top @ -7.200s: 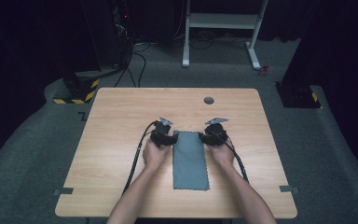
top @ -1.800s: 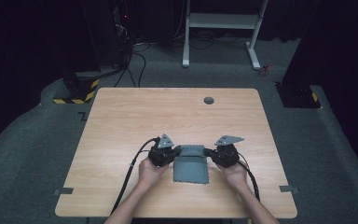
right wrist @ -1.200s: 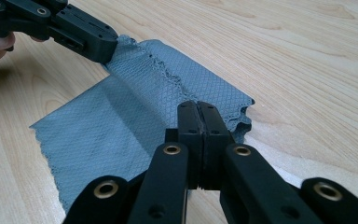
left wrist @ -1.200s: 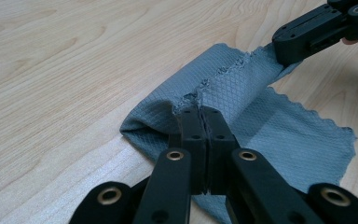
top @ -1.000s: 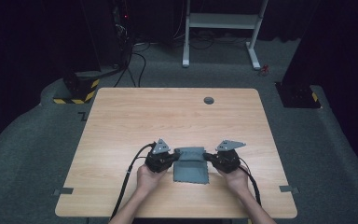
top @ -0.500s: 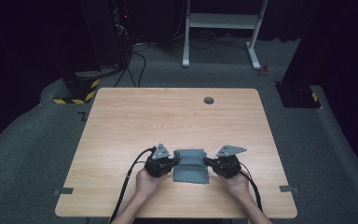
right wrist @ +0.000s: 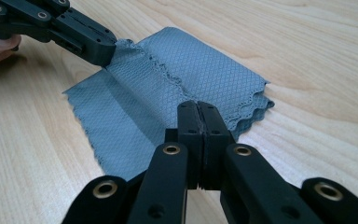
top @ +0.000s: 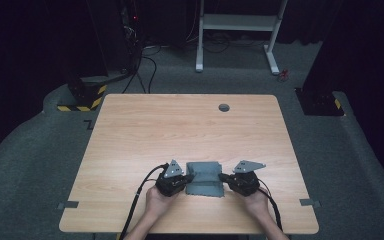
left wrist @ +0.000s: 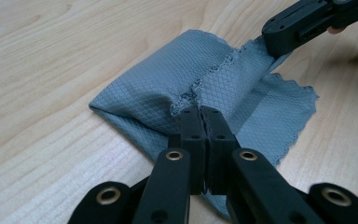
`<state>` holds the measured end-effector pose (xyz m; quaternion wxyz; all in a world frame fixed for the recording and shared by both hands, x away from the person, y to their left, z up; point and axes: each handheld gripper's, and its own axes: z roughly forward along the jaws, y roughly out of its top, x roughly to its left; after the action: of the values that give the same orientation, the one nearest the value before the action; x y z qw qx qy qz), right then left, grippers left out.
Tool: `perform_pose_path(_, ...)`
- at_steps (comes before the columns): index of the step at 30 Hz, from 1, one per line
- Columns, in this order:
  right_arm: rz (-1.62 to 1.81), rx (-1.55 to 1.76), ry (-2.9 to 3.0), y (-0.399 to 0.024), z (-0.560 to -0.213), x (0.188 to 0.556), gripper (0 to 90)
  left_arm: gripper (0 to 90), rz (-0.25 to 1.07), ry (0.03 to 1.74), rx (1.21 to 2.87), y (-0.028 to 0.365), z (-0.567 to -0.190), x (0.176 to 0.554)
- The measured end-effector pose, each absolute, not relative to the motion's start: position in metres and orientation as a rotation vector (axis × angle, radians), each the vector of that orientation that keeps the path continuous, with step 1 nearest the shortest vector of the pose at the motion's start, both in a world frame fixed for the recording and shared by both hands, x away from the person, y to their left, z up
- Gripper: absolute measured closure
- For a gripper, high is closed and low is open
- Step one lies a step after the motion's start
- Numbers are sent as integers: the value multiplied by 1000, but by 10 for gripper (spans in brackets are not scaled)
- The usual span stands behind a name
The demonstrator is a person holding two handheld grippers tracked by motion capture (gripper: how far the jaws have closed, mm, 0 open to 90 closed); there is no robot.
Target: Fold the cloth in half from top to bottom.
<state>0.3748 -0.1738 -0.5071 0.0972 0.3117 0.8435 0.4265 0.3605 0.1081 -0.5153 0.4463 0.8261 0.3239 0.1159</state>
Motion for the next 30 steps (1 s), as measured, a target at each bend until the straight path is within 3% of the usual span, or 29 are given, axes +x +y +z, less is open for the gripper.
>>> perform_pose_path(30,1199,843,2507,-171,-514,352,851,855,267,807,2056,114,-522,344)
